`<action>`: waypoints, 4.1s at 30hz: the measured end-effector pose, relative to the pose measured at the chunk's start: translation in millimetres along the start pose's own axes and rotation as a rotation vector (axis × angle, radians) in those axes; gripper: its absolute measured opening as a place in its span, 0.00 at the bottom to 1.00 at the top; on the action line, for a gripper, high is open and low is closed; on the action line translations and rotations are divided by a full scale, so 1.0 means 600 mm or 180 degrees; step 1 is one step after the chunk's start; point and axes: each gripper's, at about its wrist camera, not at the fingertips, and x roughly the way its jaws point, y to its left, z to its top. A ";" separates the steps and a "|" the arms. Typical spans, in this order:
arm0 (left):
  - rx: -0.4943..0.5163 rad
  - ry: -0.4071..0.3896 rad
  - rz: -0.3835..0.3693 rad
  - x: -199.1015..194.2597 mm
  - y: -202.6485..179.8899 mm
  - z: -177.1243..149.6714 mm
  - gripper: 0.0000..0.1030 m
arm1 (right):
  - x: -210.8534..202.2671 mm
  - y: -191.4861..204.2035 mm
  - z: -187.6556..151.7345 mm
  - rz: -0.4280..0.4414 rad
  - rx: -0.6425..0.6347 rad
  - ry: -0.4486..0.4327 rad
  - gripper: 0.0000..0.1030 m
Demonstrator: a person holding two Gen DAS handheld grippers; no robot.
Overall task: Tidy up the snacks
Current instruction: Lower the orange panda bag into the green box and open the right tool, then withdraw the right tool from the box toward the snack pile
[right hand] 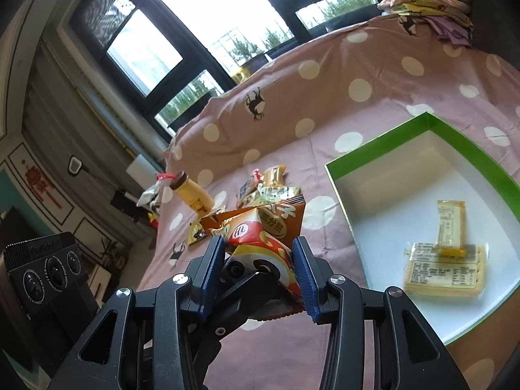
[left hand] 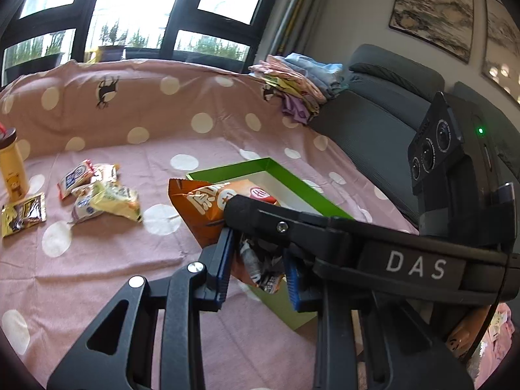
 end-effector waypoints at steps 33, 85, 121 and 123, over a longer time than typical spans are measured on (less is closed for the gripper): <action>0.0234 0.0410 -0.0378 0.142 -0.088 0.011 0.26 | -0.056 -0.151 0.012 -0.0454 0.0842 -0.0238 0.45; -0.0382 0.1025 -0.0699 0.232 -0.062 -0.014 0.25 | -0.031 -0.183 0.005 -0.1181 0.1005 0.0079 0.45; -0.0490 0.0411 -0.0127 0.074 0.019 0.003 0.79 | -0.060 -0.129 0.016 -0.1163 0.0762 -0.0336 0.71; -0.0595 0.0384 -0.0044 0.053 0.042 0.000 0.80 | -0.057 -0.119 0.016 -0.1146 0.0725 -0.0368 0.77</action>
